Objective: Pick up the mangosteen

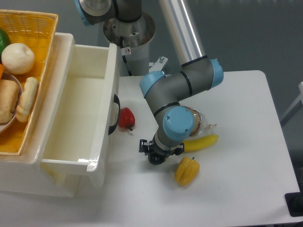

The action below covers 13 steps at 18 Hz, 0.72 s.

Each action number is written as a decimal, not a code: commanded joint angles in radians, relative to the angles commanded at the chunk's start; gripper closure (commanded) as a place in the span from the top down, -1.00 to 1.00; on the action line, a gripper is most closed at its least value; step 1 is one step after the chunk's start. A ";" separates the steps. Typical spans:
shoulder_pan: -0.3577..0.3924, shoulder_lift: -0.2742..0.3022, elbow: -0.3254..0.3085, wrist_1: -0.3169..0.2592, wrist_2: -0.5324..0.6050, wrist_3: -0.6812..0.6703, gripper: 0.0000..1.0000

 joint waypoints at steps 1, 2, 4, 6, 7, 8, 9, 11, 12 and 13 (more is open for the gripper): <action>0.000 0.000 0.002 0.002 0.000 0.000 0.13; 0.000 0.000 0.005 0.000 0.002 -0.002 -0.03; 0.000 0.006 0.014 0.000 0.002 0.008 -0.13; -0.002 0.011 0.040 -0.002 0.005 0.018 -0.13; -0.002 0.015 0.055 -0.002 0.005 0.029 -0.13; -0.002 0.018 0.067 -0.002 0.005 0.047 -0.13; -0.002 0.032 0.077 -0.003 0.005 0.081 -0.13; -0.002 0.061 0.077 -0.005 0.006 0.182 -0.13; -0.002 0.077 0.074 -0.006 0.006 0.246 -0.13; -0.002 0.090 0.071 -0.009 0.006 0.311 -0.13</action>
